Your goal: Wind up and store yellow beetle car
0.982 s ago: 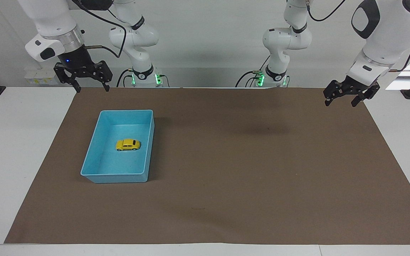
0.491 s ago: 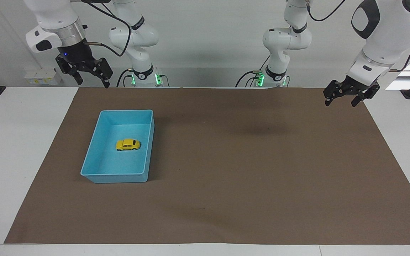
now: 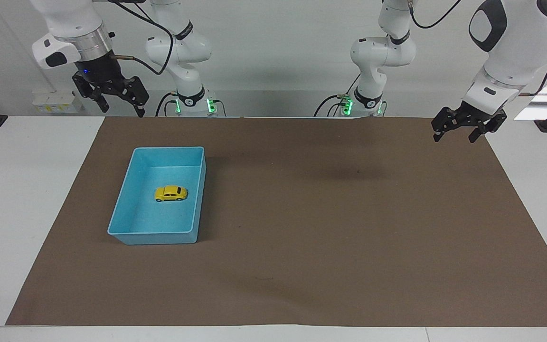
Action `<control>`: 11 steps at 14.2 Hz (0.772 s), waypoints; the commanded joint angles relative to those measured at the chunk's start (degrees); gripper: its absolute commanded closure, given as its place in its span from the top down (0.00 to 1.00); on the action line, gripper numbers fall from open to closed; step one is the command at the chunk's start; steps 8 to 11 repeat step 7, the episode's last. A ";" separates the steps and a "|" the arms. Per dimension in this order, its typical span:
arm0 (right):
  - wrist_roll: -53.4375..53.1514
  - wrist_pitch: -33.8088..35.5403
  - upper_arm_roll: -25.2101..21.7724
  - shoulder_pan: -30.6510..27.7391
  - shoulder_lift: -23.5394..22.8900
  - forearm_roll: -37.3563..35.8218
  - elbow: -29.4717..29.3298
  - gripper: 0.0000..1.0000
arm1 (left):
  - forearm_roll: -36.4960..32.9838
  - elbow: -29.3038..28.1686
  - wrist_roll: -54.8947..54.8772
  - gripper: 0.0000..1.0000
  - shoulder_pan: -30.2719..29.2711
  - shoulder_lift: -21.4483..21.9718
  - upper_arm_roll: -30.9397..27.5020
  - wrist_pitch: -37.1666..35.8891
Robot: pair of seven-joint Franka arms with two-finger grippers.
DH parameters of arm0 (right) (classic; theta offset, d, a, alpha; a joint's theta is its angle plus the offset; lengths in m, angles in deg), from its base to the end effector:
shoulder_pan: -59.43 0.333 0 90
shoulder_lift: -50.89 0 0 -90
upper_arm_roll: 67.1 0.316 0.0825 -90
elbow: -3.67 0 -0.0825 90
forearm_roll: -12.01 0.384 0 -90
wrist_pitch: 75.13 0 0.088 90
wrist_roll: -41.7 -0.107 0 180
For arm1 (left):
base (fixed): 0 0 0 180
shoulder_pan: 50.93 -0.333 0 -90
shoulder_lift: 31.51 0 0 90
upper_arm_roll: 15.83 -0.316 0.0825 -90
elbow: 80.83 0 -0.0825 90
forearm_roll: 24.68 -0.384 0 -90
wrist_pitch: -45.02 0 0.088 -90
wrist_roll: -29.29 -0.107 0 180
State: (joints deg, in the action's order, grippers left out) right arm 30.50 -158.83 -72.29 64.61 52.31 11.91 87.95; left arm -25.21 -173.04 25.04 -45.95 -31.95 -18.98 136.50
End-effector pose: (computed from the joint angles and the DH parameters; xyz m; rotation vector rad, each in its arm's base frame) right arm 0.5350 -0.0010 0.6748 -3.1245 0.3069 -0.0227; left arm 0.5579 -0.0170 0.6043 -3.1278 0.1666 0.0323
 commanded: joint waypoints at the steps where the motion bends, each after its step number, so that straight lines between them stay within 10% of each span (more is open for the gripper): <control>1: -1.02 0.21 0.09 0.18 0.69 0.72 -0.08 1.00 | -0.96 -0.25 0.65 1.00 -0.59 0.88 0.60 -0.87; 11: -1.02 0.21 0.27 0.35 0.69 0.72 -0.08 1.00 | -0.96 -0.25 0.65 1.00 -0.59 0.88 0.60 -0.87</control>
